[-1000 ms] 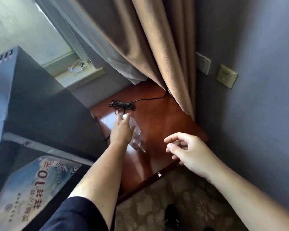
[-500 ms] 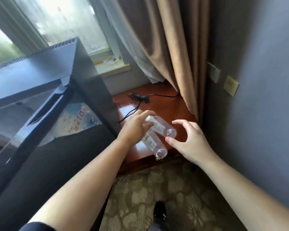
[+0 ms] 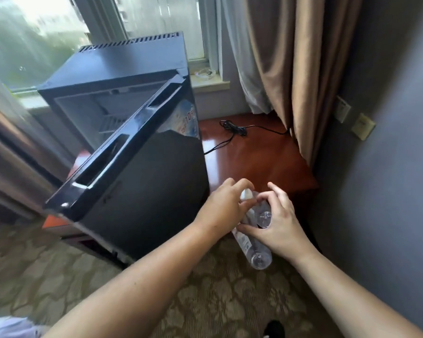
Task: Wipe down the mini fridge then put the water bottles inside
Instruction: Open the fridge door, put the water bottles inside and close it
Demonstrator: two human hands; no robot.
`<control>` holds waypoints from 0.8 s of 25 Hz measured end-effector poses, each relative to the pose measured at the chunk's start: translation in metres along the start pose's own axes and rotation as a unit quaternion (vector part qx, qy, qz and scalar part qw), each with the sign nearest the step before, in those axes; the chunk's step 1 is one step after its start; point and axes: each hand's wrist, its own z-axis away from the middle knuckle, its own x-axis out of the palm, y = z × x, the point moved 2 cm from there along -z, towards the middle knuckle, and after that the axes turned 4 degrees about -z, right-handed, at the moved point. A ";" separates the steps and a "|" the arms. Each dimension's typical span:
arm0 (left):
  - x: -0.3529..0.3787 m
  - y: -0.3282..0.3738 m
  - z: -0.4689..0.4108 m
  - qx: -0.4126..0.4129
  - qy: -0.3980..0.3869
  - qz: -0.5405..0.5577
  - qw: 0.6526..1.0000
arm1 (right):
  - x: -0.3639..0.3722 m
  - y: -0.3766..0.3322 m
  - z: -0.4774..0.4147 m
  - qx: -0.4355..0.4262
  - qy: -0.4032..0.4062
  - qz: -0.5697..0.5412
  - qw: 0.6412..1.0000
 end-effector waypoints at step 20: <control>-0.148 -0.263 0.288 0.027 -0.073 -0.016 0.997 | 0.301 -0.188 0.173 0.004 -0.045 -0.068 0.997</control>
